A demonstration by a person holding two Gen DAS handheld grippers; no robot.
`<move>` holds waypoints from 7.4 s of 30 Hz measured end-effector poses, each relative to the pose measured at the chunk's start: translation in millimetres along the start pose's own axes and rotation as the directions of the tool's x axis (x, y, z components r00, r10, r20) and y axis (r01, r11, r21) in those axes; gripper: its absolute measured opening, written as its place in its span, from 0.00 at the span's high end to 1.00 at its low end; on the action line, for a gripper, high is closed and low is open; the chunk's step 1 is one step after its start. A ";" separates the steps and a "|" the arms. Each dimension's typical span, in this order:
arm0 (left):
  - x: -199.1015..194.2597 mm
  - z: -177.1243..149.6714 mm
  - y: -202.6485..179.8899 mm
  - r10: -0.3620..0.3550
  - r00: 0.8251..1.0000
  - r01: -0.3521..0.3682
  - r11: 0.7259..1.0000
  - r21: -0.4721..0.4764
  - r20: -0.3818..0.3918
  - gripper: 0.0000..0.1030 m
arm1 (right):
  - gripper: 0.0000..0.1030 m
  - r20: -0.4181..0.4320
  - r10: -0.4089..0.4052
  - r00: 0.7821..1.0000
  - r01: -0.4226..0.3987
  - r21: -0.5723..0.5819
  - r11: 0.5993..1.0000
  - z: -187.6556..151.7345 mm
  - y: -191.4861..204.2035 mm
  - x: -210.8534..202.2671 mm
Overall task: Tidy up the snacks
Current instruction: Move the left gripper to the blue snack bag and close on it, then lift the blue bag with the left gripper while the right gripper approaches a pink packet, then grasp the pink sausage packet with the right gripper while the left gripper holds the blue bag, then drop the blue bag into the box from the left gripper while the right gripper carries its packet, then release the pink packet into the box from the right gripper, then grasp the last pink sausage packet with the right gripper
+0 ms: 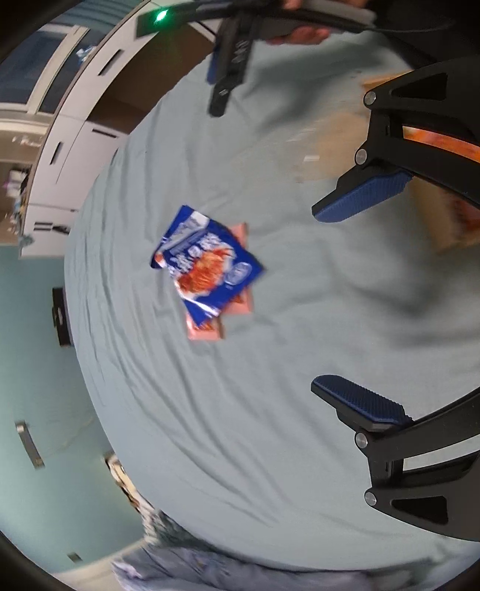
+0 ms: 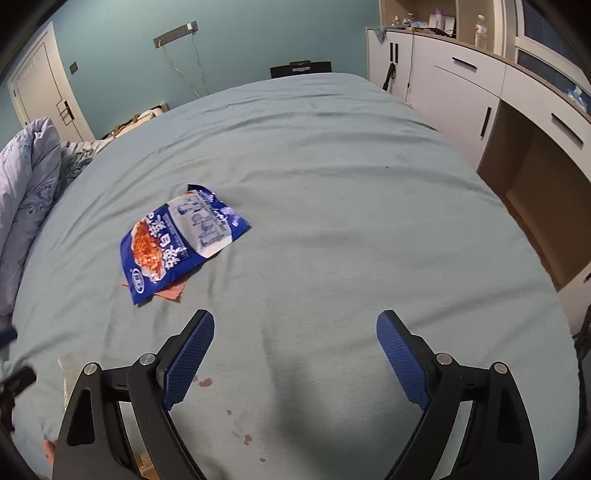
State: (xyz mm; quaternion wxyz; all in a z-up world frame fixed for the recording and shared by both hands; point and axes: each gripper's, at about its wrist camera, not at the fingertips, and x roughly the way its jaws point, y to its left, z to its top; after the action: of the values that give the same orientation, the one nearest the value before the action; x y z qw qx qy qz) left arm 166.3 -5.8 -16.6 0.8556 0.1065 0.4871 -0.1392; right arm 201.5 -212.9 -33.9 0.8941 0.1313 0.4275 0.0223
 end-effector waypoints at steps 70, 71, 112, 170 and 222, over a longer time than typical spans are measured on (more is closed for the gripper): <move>32.5 -44.3 119.2 -0.194 0.979 0.137 0.851 -0.507 -0.062 0.90 | 0.12 -0.327 0.049 0.944 -0.239 -0.574 0.783 67.0 180.0 178.9; 33.4 -43.0 118.0 -0.195 0.979 0.138 0.851 -0.507 -0.062 0.90 | 0.12 -0.333 0.071 0.940 -0.253 -0.544 0.800 69.9 183.3 184.6; 15.0 -44.5 97.1 -0.227 0.974 0.214 0.858 -0.467 0.030 0.93 | 0.34 -0.508 -0.079 0.858 -0.189 -0.456 0.870 -3.6 177.8 200.2; -75.3 -116.5 9.1 -0.220 0.972 0.234 0.907 -0.349 0.081 0.26 | 0.27 -0.264 0.677 0.687 -0.719 -0.112 0.686 -94.7 49.7 -48.8; 16.8 -68.8 109.2 -0.035 0.997 -0.003 0.855 -0.519 -0.063 0.23 | 0.26 -0.330 -0.141 0.933 -0.133 -0.682 0.719 109.2 228.5 242.8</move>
State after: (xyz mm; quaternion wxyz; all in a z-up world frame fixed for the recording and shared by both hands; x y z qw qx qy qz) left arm 156.5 116.3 -60.6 0.8339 -0.1269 0.5371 -0.0063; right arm 456.0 20.8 -94.6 0.7840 -0.2206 0.5437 0.2024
